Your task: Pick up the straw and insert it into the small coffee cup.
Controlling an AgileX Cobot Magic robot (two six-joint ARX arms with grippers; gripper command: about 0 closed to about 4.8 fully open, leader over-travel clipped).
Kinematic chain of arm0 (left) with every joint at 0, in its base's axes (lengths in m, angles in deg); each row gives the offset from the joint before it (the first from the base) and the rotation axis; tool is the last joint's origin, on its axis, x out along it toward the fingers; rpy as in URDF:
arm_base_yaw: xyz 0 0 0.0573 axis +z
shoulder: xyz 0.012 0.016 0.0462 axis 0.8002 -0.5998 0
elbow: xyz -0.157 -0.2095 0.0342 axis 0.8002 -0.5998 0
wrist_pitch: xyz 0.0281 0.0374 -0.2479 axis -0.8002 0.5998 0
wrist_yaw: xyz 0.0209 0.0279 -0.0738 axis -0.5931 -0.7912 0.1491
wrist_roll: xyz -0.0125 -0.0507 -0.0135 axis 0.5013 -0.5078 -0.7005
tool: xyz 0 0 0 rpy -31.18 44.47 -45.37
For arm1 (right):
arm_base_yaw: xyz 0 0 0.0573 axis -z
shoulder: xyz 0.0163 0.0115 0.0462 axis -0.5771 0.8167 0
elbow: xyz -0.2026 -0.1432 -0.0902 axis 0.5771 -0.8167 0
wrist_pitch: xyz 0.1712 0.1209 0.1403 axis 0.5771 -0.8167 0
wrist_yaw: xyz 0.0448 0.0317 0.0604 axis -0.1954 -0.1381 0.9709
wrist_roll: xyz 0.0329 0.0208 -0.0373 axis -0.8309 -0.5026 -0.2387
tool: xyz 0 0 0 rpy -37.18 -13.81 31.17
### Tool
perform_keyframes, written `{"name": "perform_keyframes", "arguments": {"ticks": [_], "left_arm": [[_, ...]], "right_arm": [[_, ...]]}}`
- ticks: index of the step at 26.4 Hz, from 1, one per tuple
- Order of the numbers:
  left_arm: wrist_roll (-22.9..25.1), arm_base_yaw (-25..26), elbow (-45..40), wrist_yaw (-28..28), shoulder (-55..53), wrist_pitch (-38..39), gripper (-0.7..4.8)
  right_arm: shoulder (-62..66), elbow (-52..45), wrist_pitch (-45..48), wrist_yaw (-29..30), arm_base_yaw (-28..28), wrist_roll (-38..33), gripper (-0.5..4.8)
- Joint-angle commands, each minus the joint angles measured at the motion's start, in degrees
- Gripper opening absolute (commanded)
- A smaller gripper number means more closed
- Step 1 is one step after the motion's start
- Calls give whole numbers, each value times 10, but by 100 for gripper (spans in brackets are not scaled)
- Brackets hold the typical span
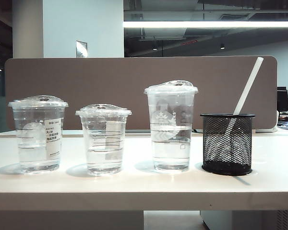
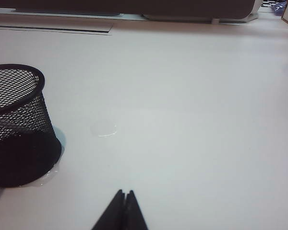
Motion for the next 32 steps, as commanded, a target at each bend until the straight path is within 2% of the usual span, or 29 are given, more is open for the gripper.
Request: {"name": "perform_keyframes", "arguments": {"ticks": [1,2,3,9,15,17,20,25,27,29,32], "left_arm": [[2,0,1,1,-2,-6,25],[3,0,1,1,-2,-6,25],[3,0,1,1,-2,-6,25],[3,0,1,0,-2,-6,25],[3,0,1,-4,-2,-6,25],[3,0,1,-16,-2,-6,25],[3,0,1,-17,-2,-6,25],[3,0,1,-25,-2,-5,25],[3,0,1,-25,-2,-5,25],[2,0,1,-25,-2,-3,25],[2,0,1,-25,-2,14,25]], "right_arm": [[-1,1,23,3,-1,-65,21],[-1,13,28,3,-1,-87,17],[-1,49,27,3,-1,-106,-9],[21,371,29,-43,0,-88,-9],[165,612,22,-42,-1,93,-8],[241,694,14,-48,-1,134,-8],[354,796,11,-92,0,151,-7],[520,891,36,-103,0,151,-6],[598,895,84,-102,5,108,-6],[694,889,83,-100,25,-26,-6],[763,821,121,-98,31,-45,-6]]}}
